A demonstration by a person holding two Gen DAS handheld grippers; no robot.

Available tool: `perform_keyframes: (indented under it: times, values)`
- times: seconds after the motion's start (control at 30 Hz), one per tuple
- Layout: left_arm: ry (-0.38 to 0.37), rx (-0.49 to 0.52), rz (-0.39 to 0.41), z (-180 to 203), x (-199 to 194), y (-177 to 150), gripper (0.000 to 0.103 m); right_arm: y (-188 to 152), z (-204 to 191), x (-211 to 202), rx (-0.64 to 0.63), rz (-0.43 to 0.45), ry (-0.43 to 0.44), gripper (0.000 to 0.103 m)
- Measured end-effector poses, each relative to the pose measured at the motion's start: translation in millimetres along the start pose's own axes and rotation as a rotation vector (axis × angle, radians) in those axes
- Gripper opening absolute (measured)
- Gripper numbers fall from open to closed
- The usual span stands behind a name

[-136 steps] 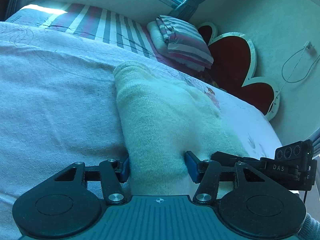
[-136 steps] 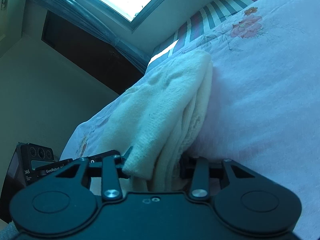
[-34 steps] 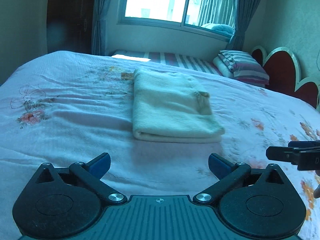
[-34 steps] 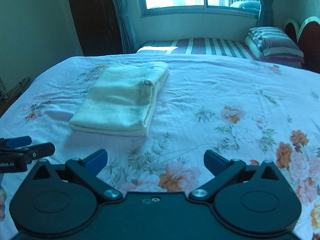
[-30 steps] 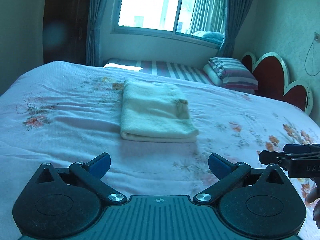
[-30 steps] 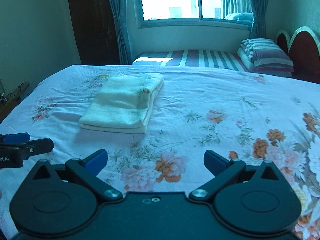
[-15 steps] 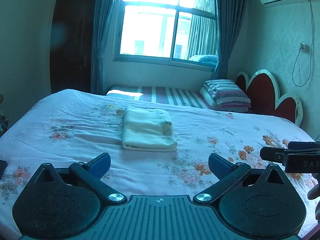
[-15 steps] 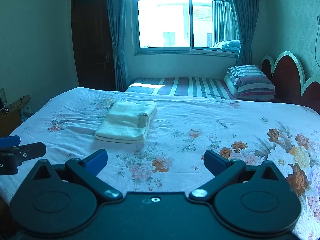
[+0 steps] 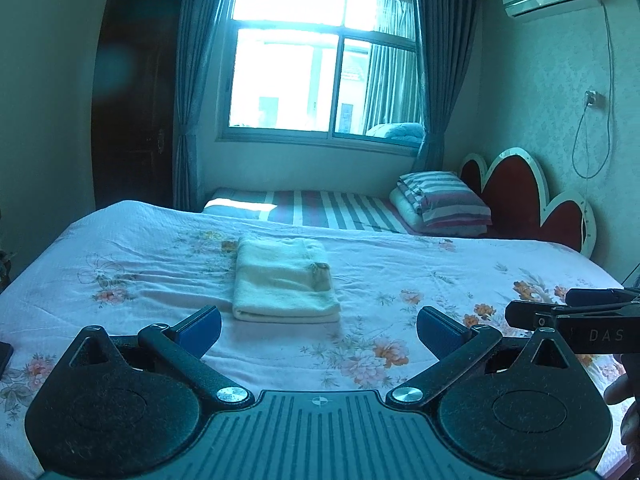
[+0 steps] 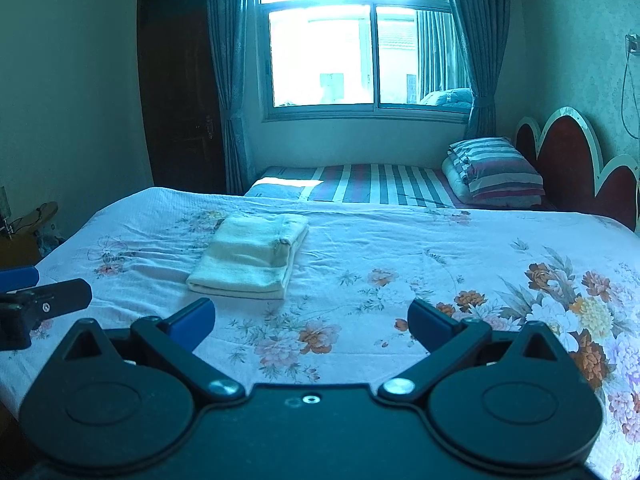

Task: Fold small clothes

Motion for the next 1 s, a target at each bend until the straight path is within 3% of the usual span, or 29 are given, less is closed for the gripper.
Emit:
perform_keyframes:
  times: [1.0]
  values:
    - [-0.005,0.012,0.004,1.9,-2.0,7.2,0.103,9.3,-9.0,-7.4,0.004,0.015,0.006,0.103]
Point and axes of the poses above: each gripper's, at about its wrist camera, not at the fingertips, and x roughly the way its jaws point, z to its right, y to its top, the point moved 9 cm from there along x, roughly the way its jaws point, and after that the axes turned 9 degrees about -y, right-handed, at the moved point
